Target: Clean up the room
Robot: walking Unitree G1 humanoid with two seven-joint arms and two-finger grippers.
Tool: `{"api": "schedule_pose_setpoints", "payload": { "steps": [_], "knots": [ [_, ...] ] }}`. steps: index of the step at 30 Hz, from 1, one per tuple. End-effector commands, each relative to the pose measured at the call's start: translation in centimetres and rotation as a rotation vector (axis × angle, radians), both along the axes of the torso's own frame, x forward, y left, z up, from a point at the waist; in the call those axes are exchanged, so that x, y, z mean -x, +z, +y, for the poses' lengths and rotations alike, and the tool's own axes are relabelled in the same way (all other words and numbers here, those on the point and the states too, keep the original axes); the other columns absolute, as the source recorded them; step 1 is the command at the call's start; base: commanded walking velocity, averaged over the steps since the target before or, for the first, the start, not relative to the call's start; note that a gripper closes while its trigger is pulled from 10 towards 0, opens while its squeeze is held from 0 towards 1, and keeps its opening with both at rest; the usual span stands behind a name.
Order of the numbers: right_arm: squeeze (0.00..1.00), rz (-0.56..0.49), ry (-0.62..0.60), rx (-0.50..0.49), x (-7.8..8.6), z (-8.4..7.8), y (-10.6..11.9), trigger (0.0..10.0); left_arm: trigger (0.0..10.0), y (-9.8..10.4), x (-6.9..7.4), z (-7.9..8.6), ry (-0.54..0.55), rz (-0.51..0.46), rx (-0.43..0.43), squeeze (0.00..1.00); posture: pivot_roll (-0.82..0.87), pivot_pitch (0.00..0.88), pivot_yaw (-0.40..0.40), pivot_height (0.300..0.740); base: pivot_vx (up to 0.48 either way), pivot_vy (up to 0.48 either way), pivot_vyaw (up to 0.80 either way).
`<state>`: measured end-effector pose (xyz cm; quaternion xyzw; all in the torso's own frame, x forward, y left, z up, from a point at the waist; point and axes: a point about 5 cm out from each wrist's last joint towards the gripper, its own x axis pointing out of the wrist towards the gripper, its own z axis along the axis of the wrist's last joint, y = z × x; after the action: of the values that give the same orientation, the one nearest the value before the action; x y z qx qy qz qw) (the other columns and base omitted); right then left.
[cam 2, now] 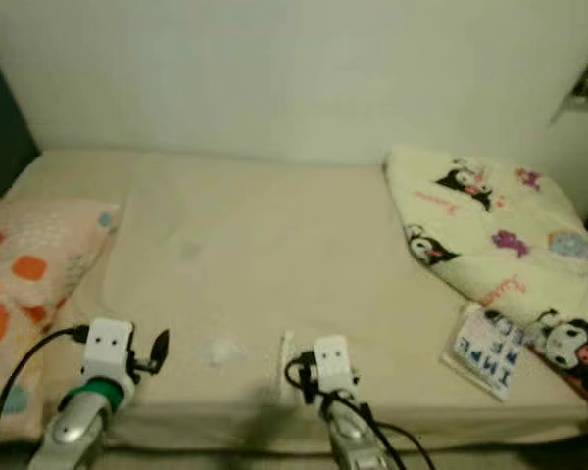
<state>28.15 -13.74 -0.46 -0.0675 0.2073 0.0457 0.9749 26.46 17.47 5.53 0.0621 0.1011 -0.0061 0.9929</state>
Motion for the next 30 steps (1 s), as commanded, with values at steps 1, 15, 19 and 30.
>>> {"api": "schedule_pose_setpoints", "payload": {
  "steps": [1,15,19,30],
  "knots": [
    [0.00,0.023,-0.019,0.012,0.28,-0.79,-0.39,10.0,10.0,-0.48,0.28,-0.29,-0.001,0.013,-0.005,0.00,0.09,0.001,-0.015,0.740,0.000,0.000,0.00],
    [0.00,0.026,-0.027,-0.025,0.21,-0.84,-0.30,10.0,10.0,-0.56,0.12,0.12,0.053,0.008,-0.028,0.00,0.09,0.006,-0.020,0.692,0.000,0.000,0.00],
    [0.00,0.024,-0.026,-0.027,0.17,-0.82,-0.26,10.0,10.0,-0.67,0.19,0.07,0.057,0.012,-0.028,0.00,0.09,0.005,-0.020,0.667,0.000,0.000,0.00],
    [0.00,0.022,-0.025,-0.032,0.07,-0.78,-0.17,10.0,10.0,-0.84,0.18,0.17,0.066,0.020,-0.034,0.00,0.09,0.005,-0.020,0.617,0.000,0.000,0.00]
  ]
}}
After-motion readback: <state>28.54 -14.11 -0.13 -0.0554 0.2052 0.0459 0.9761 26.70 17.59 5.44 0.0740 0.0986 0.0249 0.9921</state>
